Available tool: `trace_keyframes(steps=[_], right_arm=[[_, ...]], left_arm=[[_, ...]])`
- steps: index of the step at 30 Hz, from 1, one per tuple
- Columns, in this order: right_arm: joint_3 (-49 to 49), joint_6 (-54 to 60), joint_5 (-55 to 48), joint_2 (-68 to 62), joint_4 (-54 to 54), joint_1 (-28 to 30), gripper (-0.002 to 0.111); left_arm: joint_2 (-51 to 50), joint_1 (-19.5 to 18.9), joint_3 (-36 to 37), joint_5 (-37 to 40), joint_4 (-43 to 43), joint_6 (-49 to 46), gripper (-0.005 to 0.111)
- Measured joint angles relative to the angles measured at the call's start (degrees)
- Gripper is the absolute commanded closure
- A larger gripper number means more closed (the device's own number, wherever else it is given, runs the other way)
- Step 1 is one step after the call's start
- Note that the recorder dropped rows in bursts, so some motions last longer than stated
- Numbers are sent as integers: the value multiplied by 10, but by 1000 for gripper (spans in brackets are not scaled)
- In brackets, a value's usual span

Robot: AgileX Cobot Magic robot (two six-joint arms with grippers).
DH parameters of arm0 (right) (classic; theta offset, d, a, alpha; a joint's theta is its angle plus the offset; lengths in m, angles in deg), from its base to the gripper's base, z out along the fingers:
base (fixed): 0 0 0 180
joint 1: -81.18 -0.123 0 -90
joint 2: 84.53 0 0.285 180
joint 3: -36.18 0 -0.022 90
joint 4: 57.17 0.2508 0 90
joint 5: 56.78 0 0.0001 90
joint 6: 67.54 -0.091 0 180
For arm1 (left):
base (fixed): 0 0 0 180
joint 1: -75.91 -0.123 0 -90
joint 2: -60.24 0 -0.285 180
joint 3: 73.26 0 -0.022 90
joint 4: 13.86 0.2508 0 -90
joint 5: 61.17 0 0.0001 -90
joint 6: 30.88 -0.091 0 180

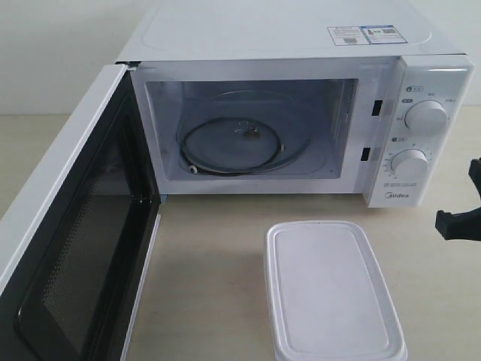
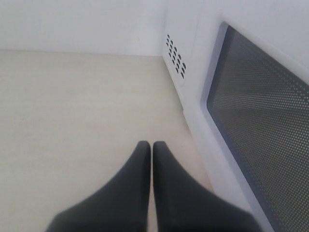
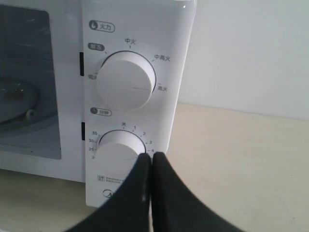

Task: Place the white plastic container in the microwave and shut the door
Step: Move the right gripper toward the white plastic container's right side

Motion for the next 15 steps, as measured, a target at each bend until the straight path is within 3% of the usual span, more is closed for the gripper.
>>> trace_keyframes(steps=[6, 10, 15], right_arm=[[-22, -1, -78, 0, 35, 0, 108], [-64, 1, -151, -1, -56, 0, 108], [-68, 1, -187, -1, -83, 0, 108]], left_arm=[[0, 0, 0, 0, 0, 0, 103], [0, 0, 0, 0, 0, 0, 103], [0, 0, 0, 0, 0, 0, 103]])
